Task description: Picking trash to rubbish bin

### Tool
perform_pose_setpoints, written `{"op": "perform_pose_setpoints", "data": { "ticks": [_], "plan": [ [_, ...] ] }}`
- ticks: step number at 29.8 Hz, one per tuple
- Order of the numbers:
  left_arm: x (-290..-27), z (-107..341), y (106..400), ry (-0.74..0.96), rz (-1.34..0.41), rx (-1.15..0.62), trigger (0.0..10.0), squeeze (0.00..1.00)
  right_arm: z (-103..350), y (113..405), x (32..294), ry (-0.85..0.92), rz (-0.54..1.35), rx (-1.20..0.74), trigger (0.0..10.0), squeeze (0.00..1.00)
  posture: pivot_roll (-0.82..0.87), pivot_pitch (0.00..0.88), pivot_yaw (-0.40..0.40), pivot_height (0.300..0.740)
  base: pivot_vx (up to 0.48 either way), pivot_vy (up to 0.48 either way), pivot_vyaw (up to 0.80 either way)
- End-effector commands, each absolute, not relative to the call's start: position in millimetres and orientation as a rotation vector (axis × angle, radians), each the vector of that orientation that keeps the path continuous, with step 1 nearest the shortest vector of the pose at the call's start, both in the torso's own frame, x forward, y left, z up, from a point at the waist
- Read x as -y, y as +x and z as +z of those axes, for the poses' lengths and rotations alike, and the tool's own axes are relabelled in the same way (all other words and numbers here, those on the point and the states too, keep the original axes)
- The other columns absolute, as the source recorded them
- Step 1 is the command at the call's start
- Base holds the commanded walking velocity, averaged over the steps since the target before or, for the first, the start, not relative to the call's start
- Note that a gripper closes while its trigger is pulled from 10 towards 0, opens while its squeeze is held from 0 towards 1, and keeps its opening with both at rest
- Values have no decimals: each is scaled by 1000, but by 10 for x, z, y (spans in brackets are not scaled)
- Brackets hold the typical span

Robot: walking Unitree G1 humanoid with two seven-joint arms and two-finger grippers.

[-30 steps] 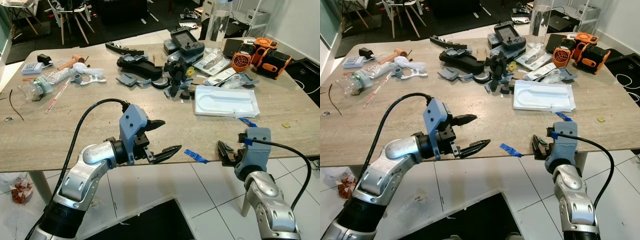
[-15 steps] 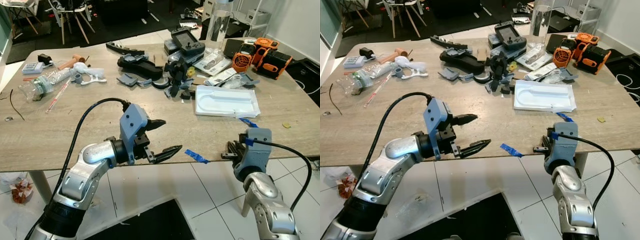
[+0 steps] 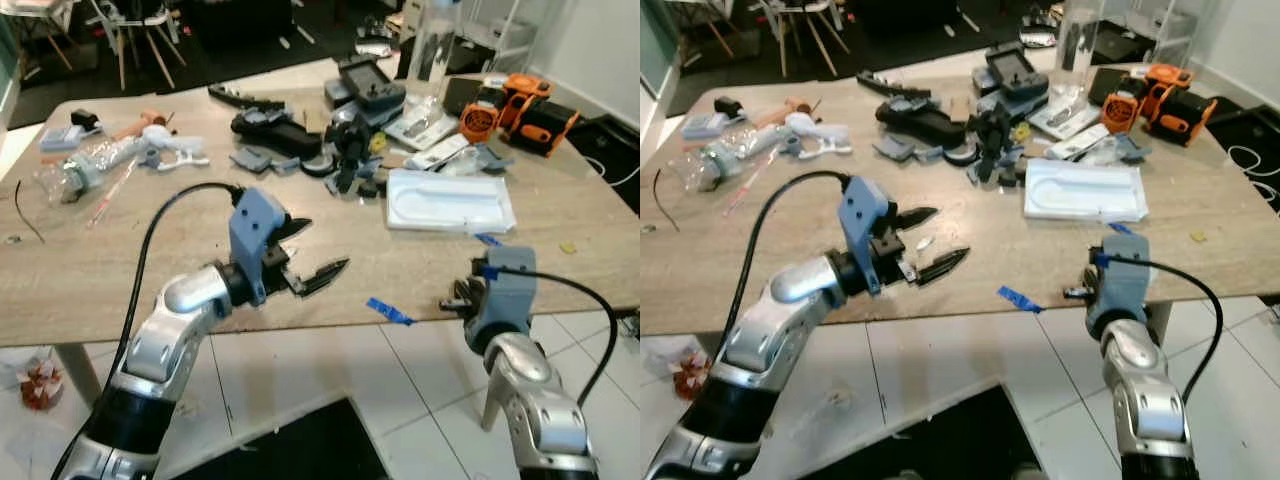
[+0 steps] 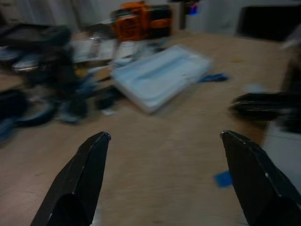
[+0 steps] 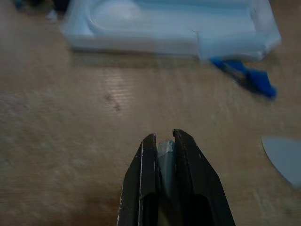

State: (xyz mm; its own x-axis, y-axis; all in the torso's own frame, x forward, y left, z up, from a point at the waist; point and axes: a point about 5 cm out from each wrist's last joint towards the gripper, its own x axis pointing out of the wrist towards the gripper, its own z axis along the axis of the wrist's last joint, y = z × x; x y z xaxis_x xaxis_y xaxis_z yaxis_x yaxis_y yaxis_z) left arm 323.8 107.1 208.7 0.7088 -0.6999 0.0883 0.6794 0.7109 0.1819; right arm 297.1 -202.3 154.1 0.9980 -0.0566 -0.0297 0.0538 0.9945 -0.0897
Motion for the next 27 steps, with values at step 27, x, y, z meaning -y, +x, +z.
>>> {"op": "perform_pose_setpoints", "data": {
  "ticks": [27],
  "plan": [
    [-1740,1897,3323,118,-53,122,10000,0,1907,3045,1541,-177,79,313,10000,0,-10,149,68,740,0,0,-180]
  ]
}}
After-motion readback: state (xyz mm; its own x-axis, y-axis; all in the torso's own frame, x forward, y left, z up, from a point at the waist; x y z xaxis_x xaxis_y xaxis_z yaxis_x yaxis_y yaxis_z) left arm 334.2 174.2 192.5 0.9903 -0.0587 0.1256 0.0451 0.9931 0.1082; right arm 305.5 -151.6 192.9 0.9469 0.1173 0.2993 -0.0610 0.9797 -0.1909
